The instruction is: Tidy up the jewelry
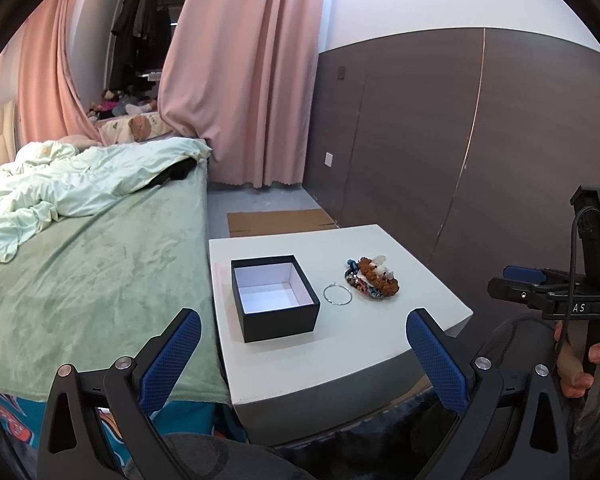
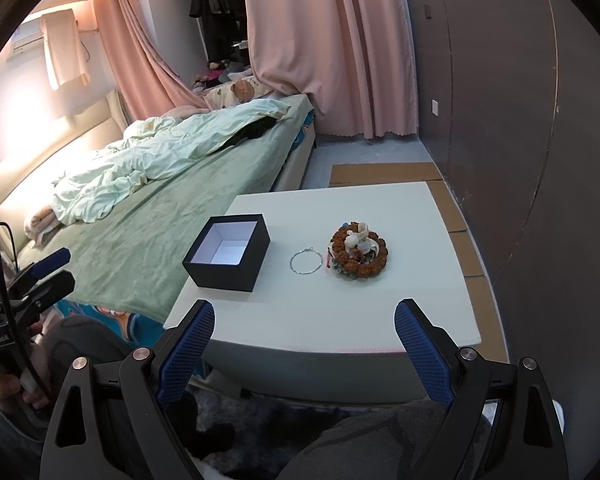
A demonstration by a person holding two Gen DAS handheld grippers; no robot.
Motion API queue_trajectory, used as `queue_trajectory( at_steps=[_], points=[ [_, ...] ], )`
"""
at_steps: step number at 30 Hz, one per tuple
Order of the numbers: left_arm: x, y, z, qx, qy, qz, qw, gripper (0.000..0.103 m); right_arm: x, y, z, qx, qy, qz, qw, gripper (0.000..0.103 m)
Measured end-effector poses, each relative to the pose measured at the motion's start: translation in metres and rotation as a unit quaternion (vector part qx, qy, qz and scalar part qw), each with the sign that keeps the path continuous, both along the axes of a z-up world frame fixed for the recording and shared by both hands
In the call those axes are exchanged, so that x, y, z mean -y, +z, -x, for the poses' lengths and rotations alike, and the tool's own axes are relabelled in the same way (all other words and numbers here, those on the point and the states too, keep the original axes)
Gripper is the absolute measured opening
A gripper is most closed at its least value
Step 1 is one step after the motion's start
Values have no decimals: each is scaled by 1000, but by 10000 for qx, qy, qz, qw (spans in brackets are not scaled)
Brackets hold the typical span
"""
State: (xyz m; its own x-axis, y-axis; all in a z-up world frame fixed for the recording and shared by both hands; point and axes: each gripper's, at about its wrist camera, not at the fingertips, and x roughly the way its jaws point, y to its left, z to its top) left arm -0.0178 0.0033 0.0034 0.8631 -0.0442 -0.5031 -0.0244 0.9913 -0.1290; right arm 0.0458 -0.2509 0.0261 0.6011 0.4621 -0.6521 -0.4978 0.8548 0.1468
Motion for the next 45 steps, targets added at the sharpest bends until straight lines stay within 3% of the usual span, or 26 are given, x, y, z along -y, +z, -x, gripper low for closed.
queue_trajectory(
  at_steps=[45],
  points=[
    [-4, -1, -7, -121, 31, 46, 9999, 102, 0, -6, -2, -63, -76, 26, 9999, 91]
  ],
)
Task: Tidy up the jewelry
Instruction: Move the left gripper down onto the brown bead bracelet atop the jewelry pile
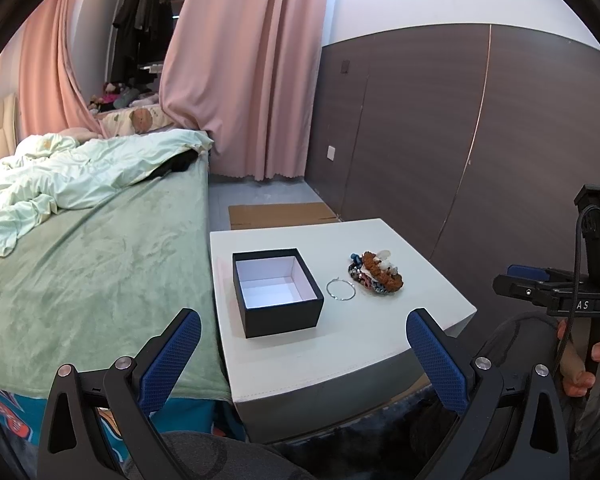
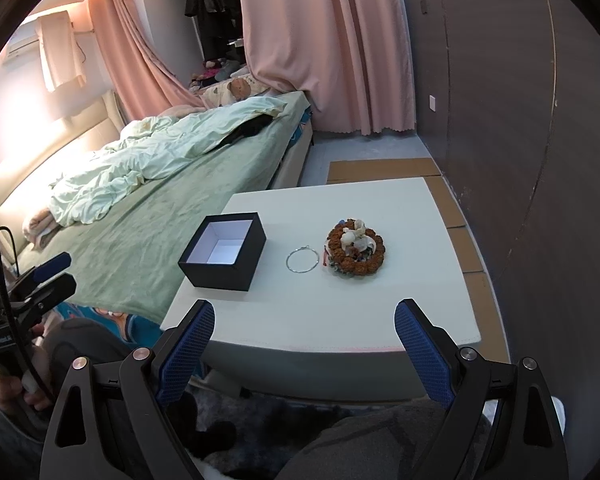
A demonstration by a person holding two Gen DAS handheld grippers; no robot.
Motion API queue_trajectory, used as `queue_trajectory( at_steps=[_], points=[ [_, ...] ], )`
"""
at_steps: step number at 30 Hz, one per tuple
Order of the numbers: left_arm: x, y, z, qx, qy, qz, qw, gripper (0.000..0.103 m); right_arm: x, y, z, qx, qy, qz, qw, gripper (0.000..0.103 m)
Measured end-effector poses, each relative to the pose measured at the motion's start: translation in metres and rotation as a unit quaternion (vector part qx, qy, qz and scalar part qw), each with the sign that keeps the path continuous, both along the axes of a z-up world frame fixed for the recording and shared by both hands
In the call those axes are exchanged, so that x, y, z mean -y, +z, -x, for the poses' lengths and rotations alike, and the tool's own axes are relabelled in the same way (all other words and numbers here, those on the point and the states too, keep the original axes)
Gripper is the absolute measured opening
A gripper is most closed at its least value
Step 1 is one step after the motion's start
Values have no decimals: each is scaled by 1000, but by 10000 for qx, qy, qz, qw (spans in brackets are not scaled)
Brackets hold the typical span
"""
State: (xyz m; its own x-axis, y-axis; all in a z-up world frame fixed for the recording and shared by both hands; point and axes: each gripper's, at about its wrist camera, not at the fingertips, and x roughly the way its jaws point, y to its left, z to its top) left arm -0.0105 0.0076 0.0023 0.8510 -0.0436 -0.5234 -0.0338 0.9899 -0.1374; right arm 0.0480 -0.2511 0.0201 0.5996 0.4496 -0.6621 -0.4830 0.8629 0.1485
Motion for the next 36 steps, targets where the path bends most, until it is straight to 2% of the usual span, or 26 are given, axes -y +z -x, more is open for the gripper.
queue_trajectory(
  at_steps=[5, 12, 16, 18, 23, 27, 30, 32, 36],
  points=[
    [0, -7, -8, -110, 66, -121, 9998, 102, 2, -13, -14, -136, -112, 73, 9998, 91],
    [-3, -21, -28, -336, 82, -232, 9991, 102, 15, -30, -39, -448, -271, -113, 9986, 92],
    [3, -26, -46, -559, 14, -676, 9961, 102, 26, -35, -56, -667, -446, -170, 9966, 91],
    [7, -27, -53, -615, -121, -760, 9951, 102, 33, -35, -63, -722, -486, -298, 9958, 92],
    [20, -17, -74, -604, -492, -639, 9949, 101, 48, -44, -95, -1250, -731, -634, 9874, 91],
    [36, -10, -102, -661, -792, -632, 9927, 98, 52, -44, -116, -1366, -795, -860, 9837, 91],
    [41, -10, -123, -765, -916, -567, 9912, 91, 54, -45, -134, -1541, -856, -1034, 9789, 91],
    [42, -10, -137, -867, -958, -519, 9903, 84, 55, -44, -144, -1636, -879, -1144, 9759, 86],
    [45, -14, -169, -1089, -1081, -312, 9877, 78, 56, -45, -167, -1811, -905, -1320, 9704, 84]
  ],
)
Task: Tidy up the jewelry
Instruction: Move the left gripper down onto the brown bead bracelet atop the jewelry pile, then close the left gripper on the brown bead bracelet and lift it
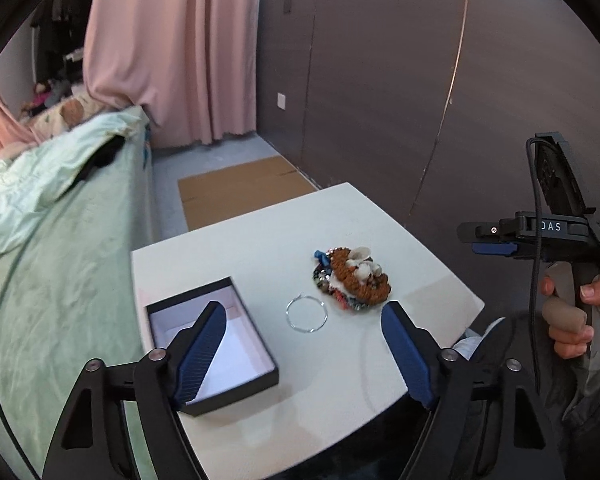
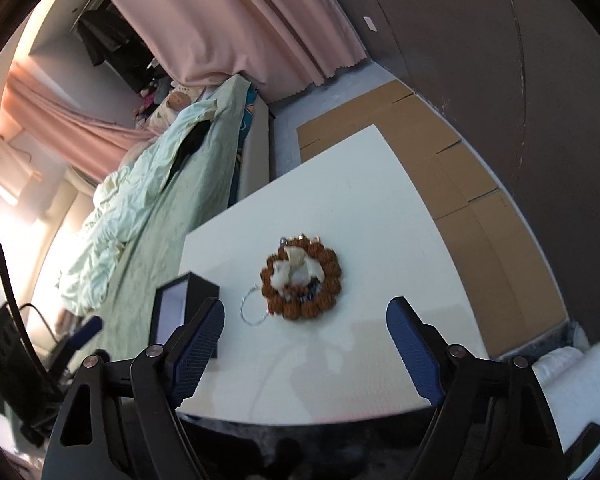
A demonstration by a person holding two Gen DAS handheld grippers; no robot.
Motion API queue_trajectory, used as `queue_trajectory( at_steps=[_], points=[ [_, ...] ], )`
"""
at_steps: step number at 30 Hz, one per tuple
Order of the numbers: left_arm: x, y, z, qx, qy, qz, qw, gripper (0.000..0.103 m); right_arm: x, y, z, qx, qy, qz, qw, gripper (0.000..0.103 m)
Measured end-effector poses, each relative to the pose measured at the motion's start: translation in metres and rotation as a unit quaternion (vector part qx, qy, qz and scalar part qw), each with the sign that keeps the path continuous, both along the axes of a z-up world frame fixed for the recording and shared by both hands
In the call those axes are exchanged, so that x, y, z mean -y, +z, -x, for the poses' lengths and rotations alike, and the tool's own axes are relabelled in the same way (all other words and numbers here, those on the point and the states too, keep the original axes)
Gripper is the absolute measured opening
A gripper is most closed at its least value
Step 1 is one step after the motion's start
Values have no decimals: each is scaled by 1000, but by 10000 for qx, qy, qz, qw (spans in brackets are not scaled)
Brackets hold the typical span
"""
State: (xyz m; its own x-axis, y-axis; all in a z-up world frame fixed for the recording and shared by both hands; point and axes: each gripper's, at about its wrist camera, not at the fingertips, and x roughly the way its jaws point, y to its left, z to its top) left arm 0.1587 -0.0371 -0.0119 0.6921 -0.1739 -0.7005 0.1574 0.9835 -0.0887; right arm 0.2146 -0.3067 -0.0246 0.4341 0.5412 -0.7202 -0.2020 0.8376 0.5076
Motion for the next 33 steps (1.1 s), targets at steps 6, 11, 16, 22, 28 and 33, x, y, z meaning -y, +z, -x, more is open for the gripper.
queue_trajectory(
  at_steps=[6, 11, 16, 22, 28, 33],
  points=[
    [9, -8, -41, -334, -202, 165, 9991, 66, -8, -3, -25, -261, 53, -273, 9993, 80],
    [19, -16, -70, -545, -349, 323, 9974, 62, -8, -6, -39, -161, -57, -314, 9994, 80],
    [29, -32, -103, -949, -496, 465, 9932, 43, -1, -26, -46, -266, -148, -446, 9985, 80],
    [36, -54, -137, -1381, -464, 624, 9874, 39, 11, -47, -56, -587, -340, -612, 9958, 80],
    [48, -71, -158, -1607, -568, 459, 9843, 39, 19, -52, -62, -661, -405, -687, 9946, 80],
    [52, -86, -163, -1754, -639, 440, 9814, 39, 21, -59, -67, -808, -403, -801, 9927, 80]
  ],
)
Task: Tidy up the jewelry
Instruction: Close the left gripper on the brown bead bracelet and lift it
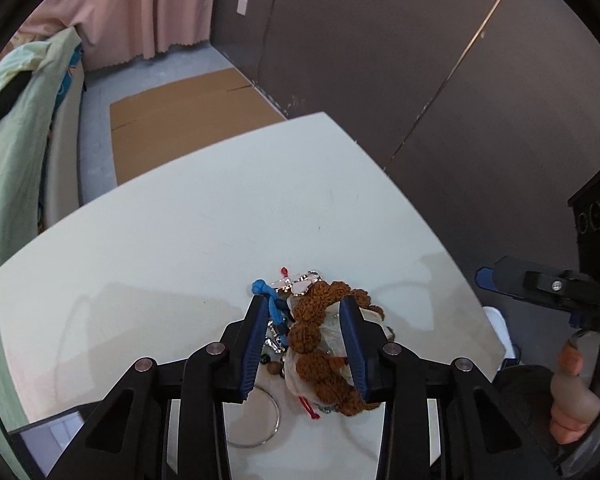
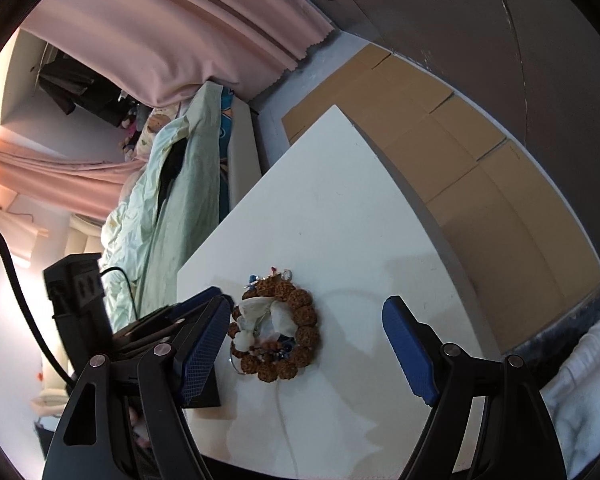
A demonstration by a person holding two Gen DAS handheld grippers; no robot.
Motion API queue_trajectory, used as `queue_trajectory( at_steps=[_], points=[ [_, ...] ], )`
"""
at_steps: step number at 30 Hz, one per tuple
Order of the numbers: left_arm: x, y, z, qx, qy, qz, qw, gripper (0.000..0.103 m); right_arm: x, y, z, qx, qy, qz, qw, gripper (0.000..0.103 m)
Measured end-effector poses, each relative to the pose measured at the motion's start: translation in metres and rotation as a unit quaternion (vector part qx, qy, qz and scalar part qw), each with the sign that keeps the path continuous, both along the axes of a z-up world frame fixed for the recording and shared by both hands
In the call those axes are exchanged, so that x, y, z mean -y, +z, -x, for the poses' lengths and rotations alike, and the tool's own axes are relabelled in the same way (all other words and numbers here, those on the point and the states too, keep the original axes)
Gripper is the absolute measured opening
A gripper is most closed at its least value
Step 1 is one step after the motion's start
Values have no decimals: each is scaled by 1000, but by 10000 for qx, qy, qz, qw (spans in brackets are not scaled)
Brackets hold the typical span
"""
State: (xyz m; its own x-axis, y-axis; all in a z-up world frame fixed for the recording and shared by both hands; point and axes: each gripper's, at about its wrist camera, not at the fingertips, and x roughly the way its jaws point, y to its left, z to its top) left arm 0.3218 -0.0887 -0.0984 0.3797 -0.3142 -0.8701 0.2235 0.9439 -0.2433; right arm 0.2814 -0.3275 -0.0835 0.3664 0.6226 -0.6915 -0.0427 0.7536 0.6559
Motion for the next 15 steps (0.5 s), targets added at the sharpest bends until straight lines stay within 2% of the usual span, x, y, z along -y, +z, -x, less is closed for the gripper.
queue_trajectory(
  at_steps=[4, 8, 11, 15],
  points=[
    [-2, -15, 0, -165, 1, 60, 9998, 31, -7, -1, 0, -30, 105, 51, 9999, 80],
    [-5, -24, 2, -216, 64, 235, 9995, 31, -12, -4, -2, -87, 166, 79, 9998, 80],
    [-5, -25, 2, -194, 27, 324, 9993, 22, -14, -6, -3, -131, 160, 72, 9998, 80],
    [-5, -21, 6, -183, -58, 449, 9988, 21, -17, -8, -4, -163, 156, 82, 9997, 80]
  ],
)
